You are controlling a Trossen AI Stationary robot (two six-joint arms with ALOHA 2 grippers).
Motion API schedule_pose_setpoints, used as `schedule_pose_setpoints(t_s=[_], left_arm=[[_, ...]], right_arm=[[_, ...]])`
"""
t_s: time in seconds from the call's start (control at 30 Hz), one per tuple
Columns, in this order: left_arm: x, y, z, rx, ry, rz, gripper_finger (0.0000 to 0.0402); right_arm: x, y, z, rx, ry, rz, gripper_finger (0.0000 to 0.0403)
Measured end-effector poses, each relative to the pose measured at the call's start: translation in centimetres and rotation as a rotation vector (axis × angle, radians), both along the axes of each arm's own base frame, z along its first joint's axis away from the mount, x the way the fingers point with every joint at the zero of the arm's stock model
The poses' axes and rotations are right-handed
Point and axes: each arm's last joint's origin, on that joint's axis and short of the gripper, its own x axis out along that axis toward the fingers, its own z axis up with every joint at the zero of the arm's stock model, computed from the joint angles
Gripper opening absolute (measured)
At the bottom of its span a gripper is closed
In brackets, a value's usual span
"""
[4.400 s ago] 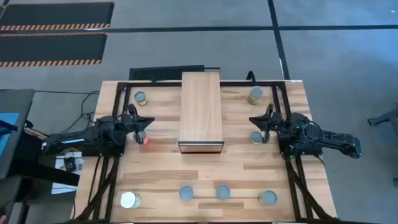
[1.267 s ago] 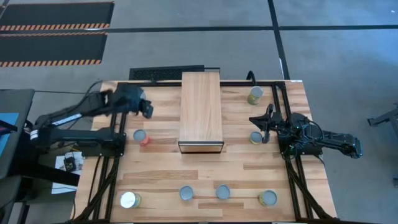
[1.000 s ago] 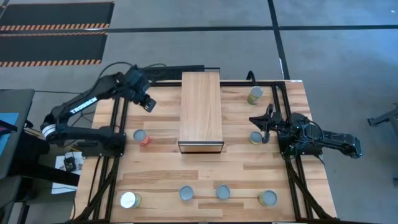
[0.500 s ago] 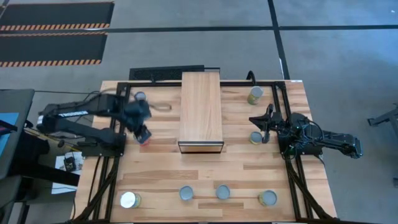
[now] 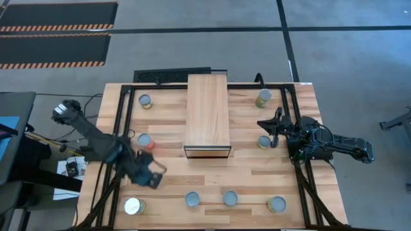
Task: Pick and place cans onto a shelf
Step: Put canned carrots on the shelf
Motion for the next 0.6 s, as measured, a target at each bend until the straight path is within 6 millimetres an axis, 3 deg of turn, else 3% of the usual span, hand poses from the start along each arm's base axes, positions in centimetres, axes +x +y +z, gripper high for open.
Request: schedule_pose_setpoints(t_s=[0.27,0.6], left_arm=[[0.7,-4.2,-2.9,-0.086,0.174,0.073,0.0015],[0.7,-4.6,-4.1,-0.050,0.289,0.177,0.0120]], right_arm=[[0.0,0.0,0.0,0.000,0.000,0.000,0.0046],[0.0,0.0,0.0,0.000,0.000,0.000,0.0046]])
